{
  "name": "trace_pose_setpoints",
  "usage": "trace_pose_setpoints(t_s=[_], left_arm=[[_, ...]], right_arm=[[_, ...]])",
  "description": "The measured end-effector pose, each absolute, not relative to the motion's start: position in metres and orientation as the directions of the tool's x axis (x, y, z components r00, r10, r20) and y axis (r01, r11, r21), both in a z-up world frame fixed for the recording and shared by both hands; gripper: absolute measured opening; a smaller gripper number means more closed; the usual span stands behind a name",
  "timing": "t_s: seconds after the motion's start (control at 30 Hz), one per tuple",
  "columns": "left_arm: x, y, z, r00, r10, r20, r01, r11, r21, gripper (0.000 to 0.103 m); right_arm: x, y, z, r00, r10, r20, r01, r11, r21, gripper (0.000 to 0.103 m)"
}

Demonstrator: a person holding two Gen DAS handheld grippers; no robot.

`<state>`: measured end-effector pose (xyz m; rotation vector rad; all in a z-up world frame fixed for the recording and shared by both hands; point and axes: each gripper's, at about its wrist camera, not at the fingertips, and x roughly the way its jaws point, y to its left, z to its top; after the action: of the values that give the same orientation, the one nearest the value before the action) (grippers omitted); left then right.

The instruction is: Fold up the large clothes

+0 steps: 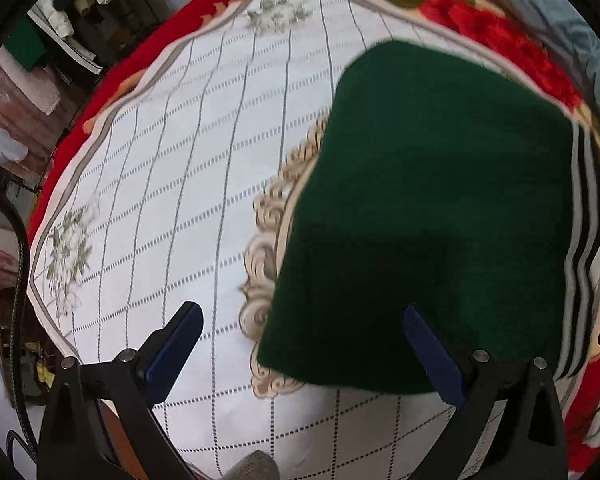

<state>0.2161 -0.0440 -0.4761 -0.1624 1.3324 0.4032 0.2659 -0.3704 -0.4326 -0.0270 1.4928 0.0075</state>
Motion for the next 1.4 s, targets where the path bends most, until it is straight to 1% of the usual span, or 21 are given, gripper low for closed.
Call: trace_pose_setpoints(t_s=[0.13,0.23,0.37,0.43,0.5,0.53,0.63,0.73,0.83,0.93,1.03,1.07,1.13,1.2,1.27,1.3,1.4], left_arm=[[0.208,-0.053,-0.489,0.156,0.225,-0.962,-0.347,0.924,0.159,0.103],[0.206,-0.055,-0.492,0.151,0.233,-0.961,-0.337,0.926,0.171,0.103],[0.212,-0.056,-0.488,0.165,0.243,-0.956,-0.33,0.927,0.179,0.103],[0.217,-0.056,-0.488,0.168,0.239,-0.956,-0.328,0.928,0.174,0.103],[0.223,-0.058,-0.487,0.174,0.232,-0.957,-0.327,0.93,0.165,0.103],[0.224,-0.058,-0.487,0.178,0.229,-0.957,-0.327,0.931,0.161,0.103],[0.23,-0.061,-0.487,0.188,0.224,-0.956,-0.327,0.932,0.154,0.103],[0.234,-0.063,-0.487,0.195,0.222,-0.955,-0.326,0.934,0.15,0.103],[0.238,-0.064,-0.49,0.191,0.216,-0.958,-0.325,0.934,0.146,0.103],[0.241,-0.064,-0.491,0.188,0.216,-0.958,-0.324,0.935,0.148,0.103],[0.244,-0.064,-0.483,0.205,0.21,-0.956,-0.327,0.935,0.135,0.103],[0.244,-0.064,-0.478,0.216,0.208,-0.954,-0.327,0.936,0.13,0.103],[0.245,-0.063,-0.469,0.235,0.214,-0.948,-0.329,0.935,0.13,0.103],[0.247,-0.062,-0.461,0.248,0.222,-0.943,-0.329,0.935,0.134,0.103],[0.249,-0.061,-0.456,0.246,0.23,-0.941,-0.335,0.932,0.141,0.103],[0.251,-0.061,-0.456,0.242,0.235,-0.941,-0.338,0.93,0.145,0.103],[0.258,-0.059,-0.463,0.214,0.246,-0.945,-0.347,0.924,0.162,0.103]], right_arm=[[0.259,-0.4,-0.481,-0.016,-0.035,-0.999,0.07,0.997,-0.036,0.07],[0.261,-0.405,-0.508,-0.067,-0.045,-0.997,0.064,0.997,-0.049,0.07],[0.277,-0.402,-0.526,-0.126,-0.048,-0.991,0.024,0.998,-0.052,0.071],[0.288,-0.4,-0.537,-0.155,-0.074,-0.985,-0.015,0.997,-0.073,0.08],[0.296,-0.401,-0.545,-0.178,-0.124,-0.976,-0.06,0.992,-0.115,0.103],[0.3,-0.405,-0.55,-0.195,-0.133,-0.972,-0.083,0.989,-0.119,0.103],[0.31,-0.421,-0.561,-0.256,-0.02,-0.966,-0.074,0.997,-0.001,0.103],[0.316,-0.428,-0.565,-0.291,0.024,-0.956,-0.085,0.995,0.051,0.103],[0.32,-0.43,-0.567,-0.303,0.008,-0.953,-0.086,0.996,0.035,0.103],[0.33,-0.435,-0.571,-0.353,0.011,-0.936,-0.074,0.996,0.039,0.103],[0.33,-0.438,-0.558,-0.324,-0.005,-0.946,-0.076,0.997,0.02,0.103],[0.33,-0.439,-0.549,-0.3,-0.009,-0.954,-0.073,0.997,0.014,0.101],[0.324,-0.44,-0.517,-0.215,-0.006,-0.977,-0.06,0.998,0.007,0.091],[0.322,-0.446,-0.483,-0.109,0.056,-0.993,0.001,0.998,0.056,0.075],[0.321,-0.448,-0.447,0.001,0.159,-0.987,0.057,0.986,0.158,0.069],[0.322,-0.446,-0.428,0.071,0.233,-0.97,0.072,0.968,0.238,0.068],[0.329,-0.42,-0.399,0.159,0.402,-0.902,0.022,0.912,0.411,0.067]])
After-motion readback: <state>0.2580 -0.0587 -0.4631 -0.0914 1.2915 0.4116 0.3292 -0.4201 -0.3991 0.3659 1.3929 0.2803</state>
